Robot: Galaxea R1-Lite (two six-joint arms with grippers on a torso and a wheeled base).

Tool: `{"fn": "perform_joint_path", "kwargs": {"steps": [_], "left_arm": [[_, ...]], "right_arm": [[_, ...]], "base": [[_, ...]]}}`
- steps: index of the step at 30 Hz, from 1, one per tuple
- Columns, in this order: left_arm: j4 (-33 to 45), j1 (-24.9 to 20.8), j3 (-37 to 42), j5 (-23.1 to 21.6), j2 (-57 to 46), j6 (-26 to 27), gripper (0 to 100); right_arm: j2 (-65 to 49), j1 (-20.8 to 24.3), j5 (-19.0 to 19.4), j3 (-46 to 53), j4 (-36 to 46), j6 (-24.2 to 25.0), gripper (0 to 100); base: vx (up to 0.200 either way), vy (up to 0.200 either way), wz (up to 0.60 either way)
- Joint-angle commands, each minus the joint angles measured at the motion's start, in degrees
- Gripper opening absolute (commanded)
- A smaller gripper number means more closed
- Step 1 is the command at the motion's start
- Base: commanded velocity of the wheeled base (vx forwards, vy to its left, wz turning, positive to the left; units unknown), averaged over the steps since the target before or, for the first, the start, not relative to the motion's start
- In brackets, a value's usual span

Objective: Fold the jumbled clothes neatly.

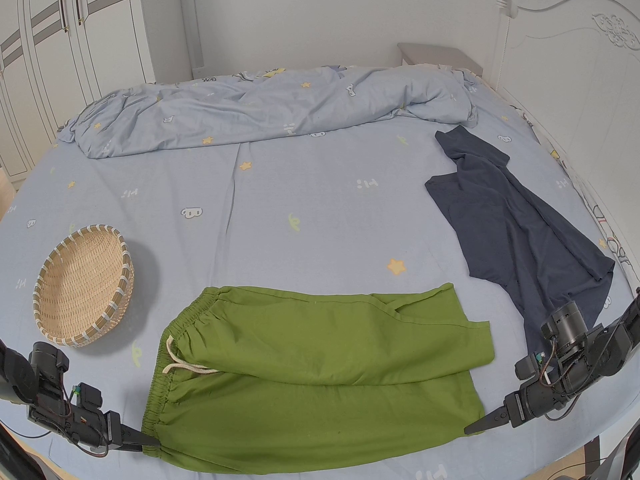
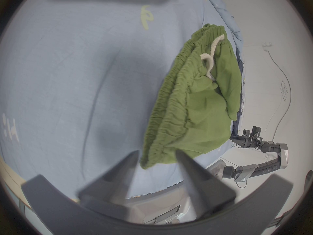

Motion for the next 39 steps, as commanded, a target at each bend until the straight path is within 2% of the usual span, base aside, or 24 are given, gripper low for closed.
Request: {"fn": "perform_joint_path", "kwargs": {"steps": [1,4,8,14,20,23,26,28,29,30,33,34,37,39], "left_arm": [[0.07,0.06,0.02,-0.32,-0.67,-0.01,100],[0.07,0.15,0.02,-0.32,-1.11,-0.01,100],[0.25,1.64,0.19,-1.02,-8.31,-0.45,100],[0.33,4.10,-0.86,-5.42,-19.74,-2.47,100],[0.95,3.05,-8.68,-4.98,-26.42,-2.73,100],[1.13,1.29,-13.17,-3.66,-25.63,-4.67,100],[1.04,-7.32,-24.42,3.55,-21.23,-19.87,100],[0.69,-11.54,-30.22,7.15,-17.80,-27.52,100],[0.69,-11.81,-30.57,7.33,-17.54,-27.87,100],[0.69,-14.88,-34.52,8.56,-14.03,-30.16,100],[0.77,-17.08,-37.60,8.73,-10.86,-30.16,100],[1.13,-19.37,-41.73,8.73,-6.55,-30.24,100],[1.13,-20.77,-45.60,8.73,-2.34,-30.24,100],[1.30,-22.09,-50.96,8.73,3.03,-30.51,100]], "right_arm": [[-0.08,0.60,0.16,0.20,-0.08,0.01,100],[-0.25,0.60,0.16,0.20,-0.08,0.01,100],[-2.98,0.25,0.07,-0.15,-0.08,0.45,100],[-9.40,-0.19,-0.28,-1.55,0.18,1.07,100],[-15.11,-1.07,-0.46,-7.00,1.59,3.53,100],[-15.55,-1.68,-0.46,-9.90,3.52,3.44,100],[-15.11,-3.44,-0.90,-16.41,6.60,2.83,100],[-13.79,-3.70,-1.43,-19.92,7.13,2.83,100],[-13.61,-3.79,-1.51,-20.10,7.13,2.83,100],[-11.94,-3.79,-2.83,-22.65,7.13,2.91,100],[-10.63,-3.70,-4.68,-24.67,7.13,2.83,100],[-9.40,-3.62,-5.91,-25.81,6.95,2.83,100],[-9.22,-3.62,-6.00,-25.81,6.78,2.83,100],[-9.22,-3.79,-6.00,-25.72,6.78,2.83,100]], "base": [[0.000,0.000,0.00],[0.000,0.000,0.00],[0.000,0.000,0.00],[0.000,0.000,0.00],[0.000,0.000,0.00],[0.000,0.000,0.00],[0.000,0.000,0.00],[0.000,0.000,0.00],[0.000,0.000,0.00],[0.000,0.000,0.00],[0.000,0.000,0.00],[0.000,0.000,0.00],[0.000,0.000,0.00],[0.000,0.000,0.00]]}}
